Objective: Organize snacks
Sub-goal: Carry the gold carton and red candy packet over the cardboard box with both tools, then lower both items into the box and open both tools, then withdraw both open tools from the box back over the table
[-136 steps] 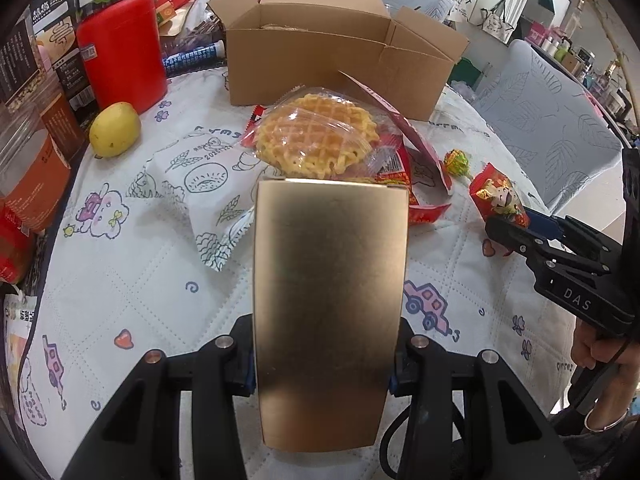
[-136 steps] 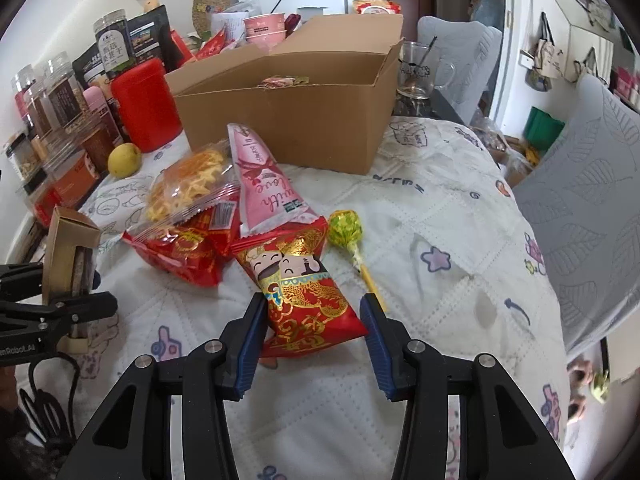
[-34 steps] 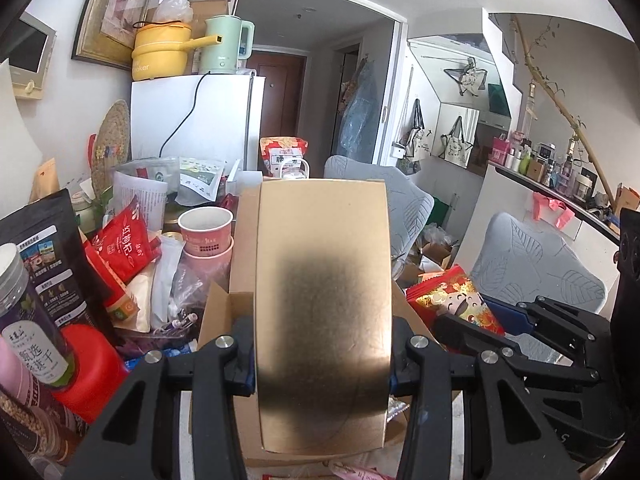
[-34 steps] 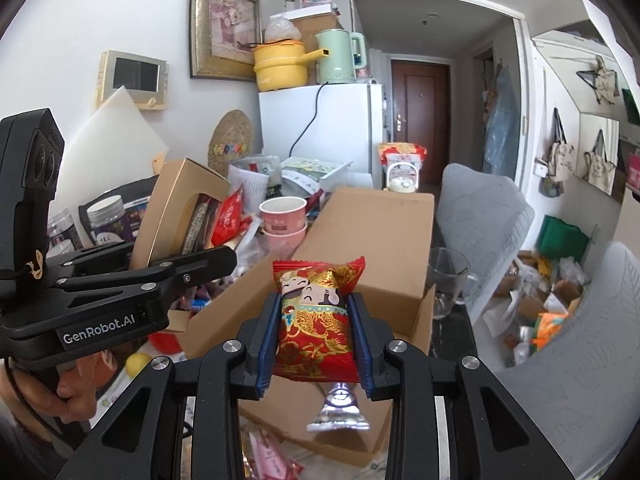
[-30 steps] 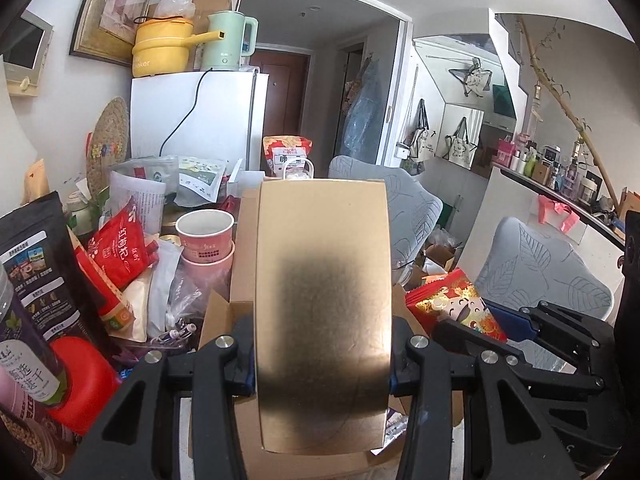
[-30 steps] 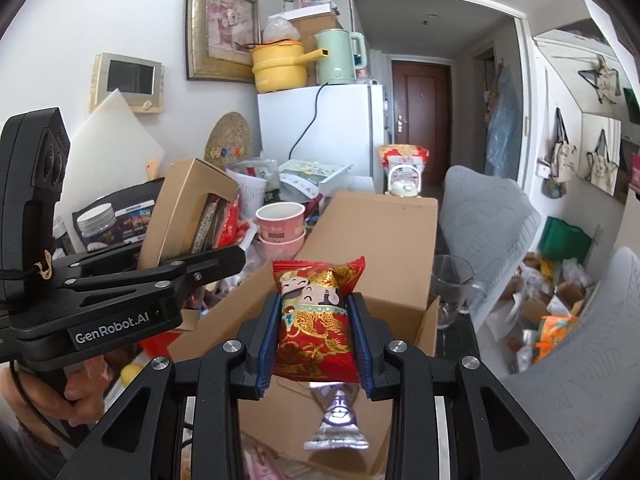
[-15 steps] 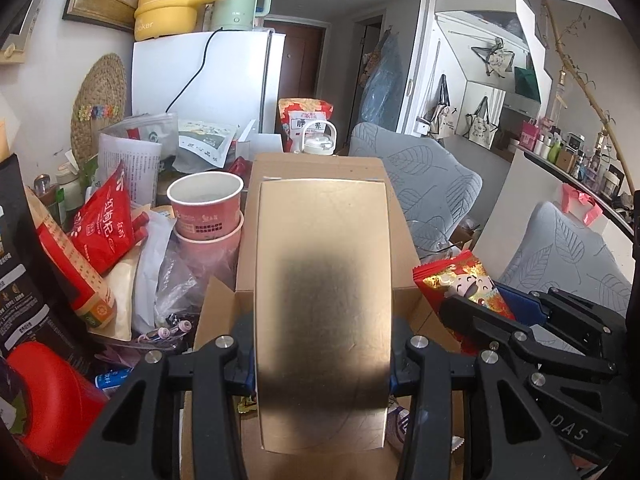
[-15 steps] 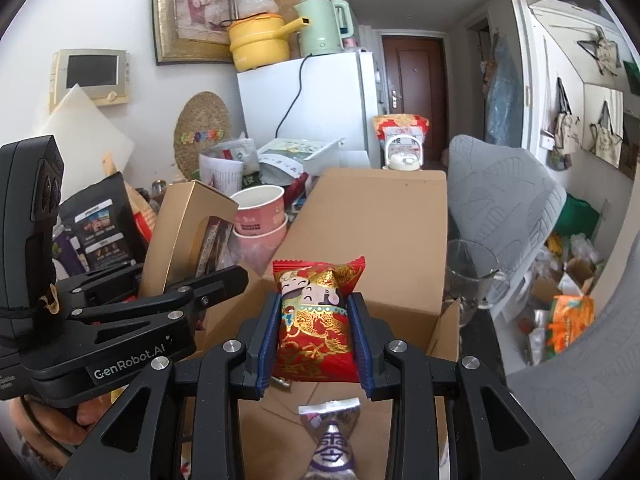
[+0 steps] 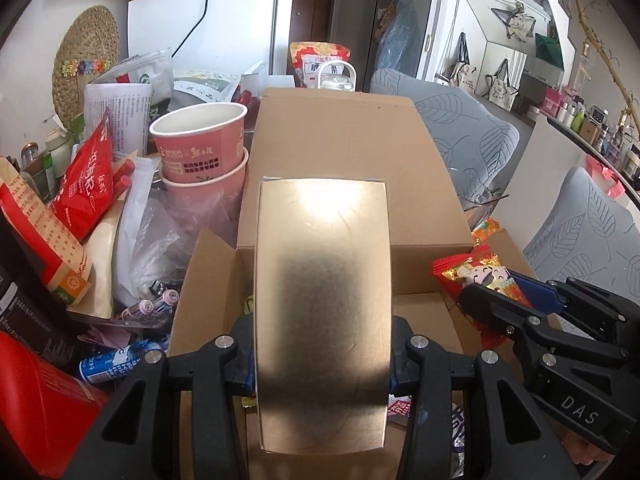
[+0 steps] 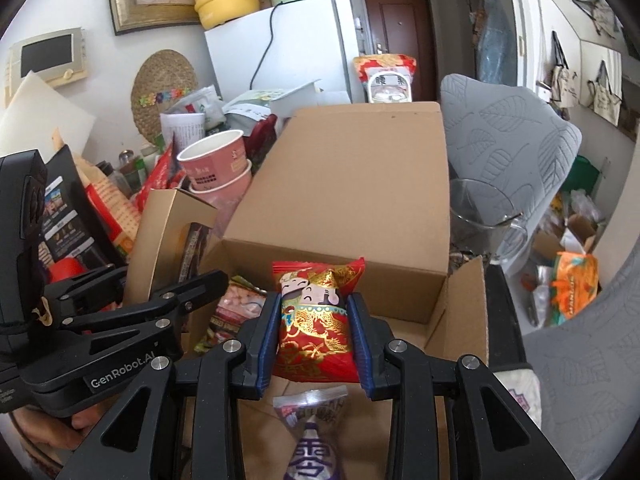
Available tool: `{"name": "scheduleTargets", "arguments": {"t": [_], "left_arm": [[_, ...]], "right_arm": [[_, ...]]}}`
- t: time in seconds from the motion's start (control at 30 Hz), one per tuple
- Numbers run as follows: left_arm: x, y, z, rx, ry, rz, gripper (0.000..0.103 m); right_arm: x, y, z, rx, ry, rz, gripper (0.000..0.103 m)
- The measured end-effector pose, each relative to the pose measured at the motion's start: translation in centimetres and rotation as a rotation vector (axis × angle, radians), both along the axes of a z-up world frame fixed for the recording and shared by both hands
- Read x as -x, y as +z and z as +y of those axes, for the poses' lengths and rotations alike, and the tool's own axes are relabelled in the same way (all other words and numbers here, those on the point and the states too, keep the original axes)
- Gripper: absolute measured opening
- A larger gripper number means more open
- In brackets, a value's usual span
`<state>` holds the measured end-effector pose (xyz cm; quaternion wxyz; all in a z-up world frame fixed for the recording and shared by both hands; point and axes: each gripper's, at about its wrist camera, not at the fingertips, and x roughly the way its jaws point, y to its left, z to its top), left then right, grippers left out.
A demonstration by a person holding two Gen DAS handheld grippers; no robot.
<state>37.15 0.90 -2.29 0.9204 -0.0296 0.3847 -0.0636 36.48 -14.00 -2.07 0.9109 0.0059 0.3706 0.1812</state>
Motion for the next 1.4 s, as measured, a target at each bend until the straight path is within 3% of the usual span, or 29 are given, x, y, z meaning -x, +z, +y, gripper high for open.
{"name": "scheduleTargets", "arguments": {"t": [0.17,0.53,0.57,0.7,0.73,1.03,1.4], "left_arm": [[-0.5,-1.2,-0.1,-0.002,0.003,0.057,0.044],[-1.4,-2.8,-1.1,-0.082,0.024,0.144,0.046],[-1.3,-2.8,-1.2,-0.089,0.027,0.141,0.047],[-1.1,-2.2,-1.2,-0.117,0.045,0.108,0.073],[-0.9,-2.0,-1.3,-0.121,0.048,0.098,0.075],[0.1,-0.4,-1.1,-0.1,0.045,0.074,0.076],[3.6,4.8,-0.8,-0.105,0.07,-0.025,0.076]], "right_arm": [[-0.7,-1.3,0.4,0.044,-0.012,0.044,0.033],[-1.2,-2.5,0.5,0.094,-0.029,0.079,0.033],[-1.1,-2.5,0.4,0.096,-0.032,0.079,0.033],[-1.0,-2.2,0.3,0.096,-0.039,0.081,0.034],[-0.9,-2.1,0.2,0.095,-0.04,0.079,0.034],[0.2,-0.6,-0.1,0.082,-0.038,0.058,0.038],[3.2,3.3,-0.5,0.085,-0.041,-0.018,0.04]]}}
